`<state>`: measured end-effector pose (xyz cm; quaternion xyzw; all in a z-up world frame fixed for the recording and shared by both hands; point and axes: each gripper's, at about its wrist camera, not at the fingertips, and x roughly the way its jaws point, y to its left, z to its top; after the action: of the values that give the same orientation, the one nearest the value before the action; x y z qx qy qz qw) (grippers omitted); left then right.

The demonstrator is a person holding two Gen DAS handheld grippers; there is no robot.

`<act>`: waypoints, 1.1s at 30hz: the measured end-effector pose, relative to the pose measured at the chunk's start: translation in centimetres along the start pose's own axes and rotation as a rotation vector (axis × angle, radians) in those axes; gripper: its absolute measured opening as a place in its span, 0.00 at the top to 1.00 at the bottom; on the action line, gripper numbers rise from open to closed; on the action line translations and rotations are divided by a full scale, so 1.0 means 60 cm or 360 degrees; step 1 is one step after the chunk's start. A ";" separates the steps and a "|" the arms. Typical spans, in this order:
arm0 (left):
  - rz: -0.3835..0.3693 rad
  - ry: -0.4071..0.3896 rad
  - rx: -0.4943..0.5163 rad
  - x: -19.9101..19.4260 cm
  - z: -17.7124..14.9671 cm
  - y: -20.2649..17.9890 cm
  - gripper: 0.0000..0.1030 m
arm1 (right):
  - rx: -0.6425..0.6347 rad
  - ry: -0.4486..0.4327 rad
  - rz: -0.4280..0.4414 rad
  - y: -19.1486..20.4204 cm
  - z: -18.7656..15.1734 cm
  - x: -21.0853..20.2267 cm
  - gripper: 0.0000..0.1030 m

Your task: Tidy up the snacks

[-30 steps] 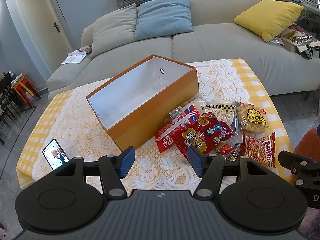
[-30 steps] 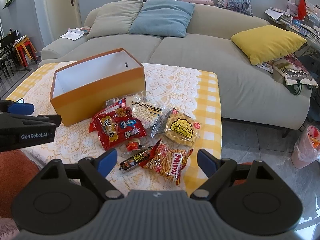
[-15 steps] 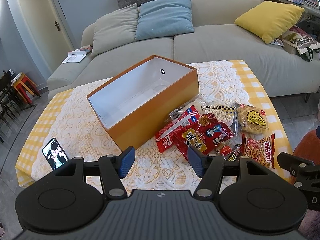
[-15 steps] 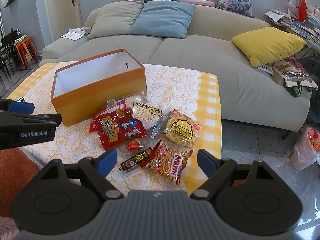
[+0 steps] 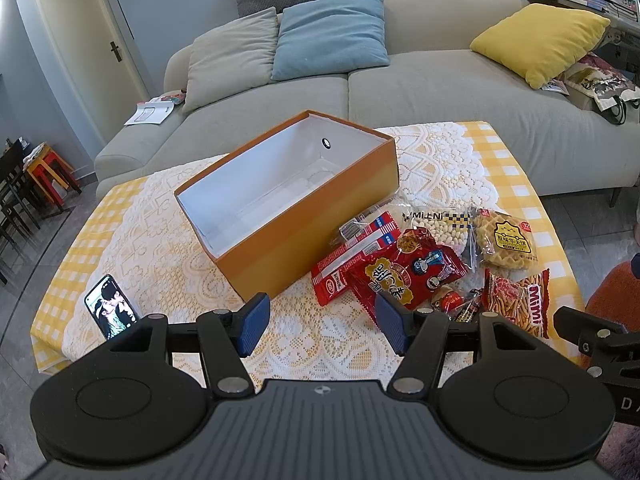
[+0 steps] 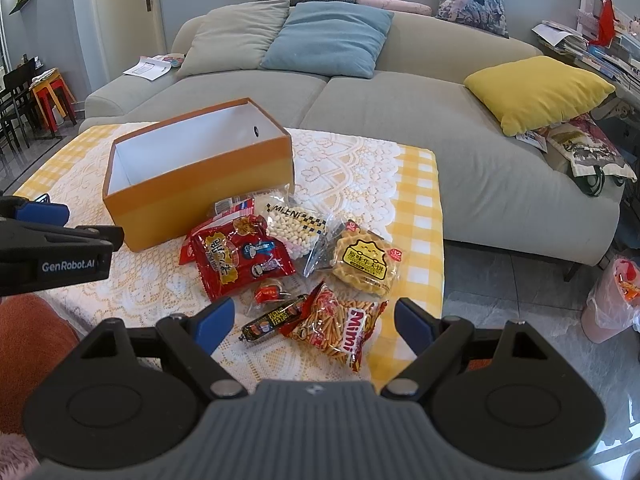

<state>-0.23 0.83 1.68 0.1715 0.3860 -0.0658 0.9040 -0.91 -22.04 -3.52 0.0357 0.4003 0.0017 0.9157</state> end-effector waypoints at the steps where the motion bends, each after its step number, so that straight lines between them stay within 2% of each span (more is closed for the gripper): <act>1: 0.0000 -0.0001 0.0000 0.000 0.000 0.000 0.30 | 0.0000 0.0000 -0.0001 0.000 0.000 0.000 0.17; 27: -0.0005 -0.0003 -0.0006 -0.002 0.000 -0.001 0.30 | -0.0001 0.0001 -0.0002 0.002 0.000 -0.001 0.17; 30: -0.0052 0.0012 0.0010 0.000 0.004 -0.004 0.30 | 0.0001 0.0013 0.0010 0.002 -0.002 0.002 0.17; 33: -0.0185 0.0043 0.0036 0.014 0.008 -0.006 0.30 | 0.0022 0.0035 0.0053 -0.008 0.000 0.014 0.17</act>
<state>0.59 0.32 1.33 0.1598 0.4068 -0.1204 0.8913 -0.38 -22.48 -4.17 0.0488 0.4098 0.0146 0.9108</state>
